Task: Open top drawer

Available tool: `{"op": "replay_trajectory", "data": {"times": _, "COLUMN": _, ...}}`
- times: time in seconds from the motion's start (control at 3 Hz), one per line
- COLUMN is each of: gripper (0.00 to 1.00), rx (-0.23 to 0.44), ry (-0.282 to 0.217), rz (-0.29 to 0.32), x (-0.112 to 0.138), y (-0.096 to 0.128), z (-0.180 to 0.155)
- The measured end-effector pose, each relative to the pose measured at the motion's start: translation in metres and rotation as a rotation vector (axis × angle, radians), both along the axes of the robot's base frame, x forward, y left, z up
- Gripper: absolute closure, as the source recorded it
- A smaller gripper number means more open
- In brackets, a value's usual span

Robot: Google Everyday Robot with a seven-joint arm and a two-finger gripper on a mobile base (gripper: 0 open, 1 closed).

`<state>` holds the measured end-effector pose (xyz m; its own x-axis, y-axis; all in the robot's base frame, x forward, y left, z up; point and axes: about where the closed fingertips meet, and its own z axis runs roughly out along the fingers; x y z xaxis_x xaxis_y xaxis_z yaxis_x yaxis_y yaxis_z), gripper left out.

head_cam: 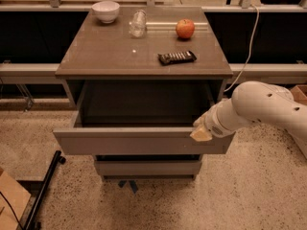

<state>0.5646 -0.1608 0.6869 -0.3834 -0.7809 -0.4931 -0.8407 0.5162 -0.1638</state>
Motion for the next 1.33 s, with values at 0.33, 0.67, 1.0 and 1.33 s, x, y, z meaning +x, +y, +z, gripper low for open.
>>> {"op": "replay_trajectory", "data": {"times": 0.33, "gripper": 0.28, "rx": 0.0, "ry": 0.0, "rz": 0.0, "x": 0.0, "y": 0.0, "z": 0.001}}
{"op": "replay_trajectory", "data": {"times": 0.67, "gripper": 0.04, "rx": 0.0, "ry": 0.0, "rz": 0.0, "x": 0.0, "y": 0.0, "z": 0.001}}
{"op": "replay_trajectory", "data": {"times": 1.0, "gripper": 1.0, "rx": 0.003, "ry": 0.071, "rz": 0.058, "x": -0.02, "y": -0.005, "z": -0.006}}
{"op": "replay_trajectory", "data": {"times": 1.33, "gripper": 1.0, "rx": 0.029, "ry": 0.179, "rz": 0.131, "x": -0.053, "y": -0.021, "z": -0.018}}
